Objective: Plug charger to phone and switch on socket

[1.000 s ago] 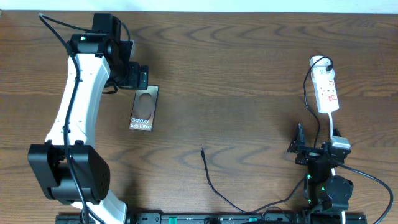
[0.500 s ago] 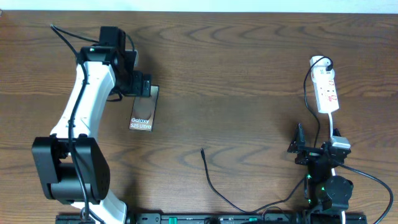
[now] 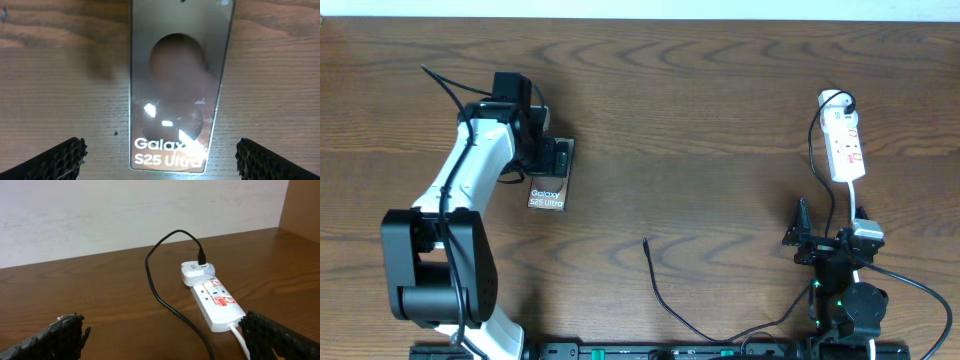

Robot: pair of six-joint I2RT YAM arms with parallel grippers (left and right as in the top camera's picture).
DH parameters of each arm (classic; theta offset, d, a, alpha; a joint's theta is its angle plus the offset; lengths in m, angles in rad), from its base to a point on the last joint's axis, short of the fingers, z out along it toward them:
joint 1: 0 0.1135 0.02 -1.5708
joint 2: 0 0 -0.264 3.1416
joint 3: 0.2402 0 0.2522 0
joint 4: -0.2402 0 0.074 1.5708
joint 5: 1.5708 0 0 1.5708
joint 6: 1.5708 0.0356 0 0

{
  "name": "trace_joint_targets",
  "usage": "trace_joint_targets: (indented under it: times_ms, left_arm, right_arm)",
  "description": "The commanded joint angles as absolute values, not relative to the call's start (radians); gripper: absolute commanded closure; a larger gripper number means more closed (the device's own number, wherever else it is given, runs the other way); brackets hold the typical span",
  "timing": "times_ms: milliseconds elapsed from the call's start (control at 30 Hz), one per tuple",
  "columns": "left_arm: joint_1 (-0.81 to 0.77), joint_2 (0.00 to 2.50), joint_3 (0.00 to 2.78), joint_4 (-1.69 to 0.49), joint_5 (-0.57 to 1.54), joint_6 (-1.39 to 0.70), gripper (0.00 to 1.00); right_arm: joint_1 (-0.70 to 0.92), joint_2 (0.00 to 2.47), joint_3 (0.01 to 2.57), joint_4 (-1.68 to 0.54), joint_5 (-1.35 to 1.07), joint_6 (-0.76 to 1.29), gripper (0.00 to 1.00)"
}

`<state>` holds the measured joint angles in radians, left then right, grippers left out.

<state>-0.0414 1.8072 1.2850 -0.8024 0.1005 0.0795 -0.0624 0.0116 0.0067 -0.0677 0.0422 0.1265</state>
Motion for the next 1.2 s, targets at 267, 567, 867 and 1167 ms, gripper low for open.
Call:
trace_joint_targets:
  times_ms: [267,567,867,1167]
  left_arm:
    - [-0.103,1.893,1.283,-0.778,0.014,0.058,0.02]
    - [-0.101,1.897,1.283,-0.739,0.015,0.048,0.02]
    - [-0.101,1.949,1.281,-0.728,0.018,0.047,0.02]
    - [-0.101,1.959,1.280,-0.694,0.019,0.028,0.02]
  right_arm:
    - [-0.057,0.005,0.006,-0.072,0.050,0.142,0.01]
    - [-0.057,0.005,0.006,-0.072,0.050,0.142,0.01]
    - [-0.057,0.005,0.006,-0.072,0.050,0.142,0.01]
    - [-0.057,0.005,0.006,-0.072,0.050,0.142,0.01]
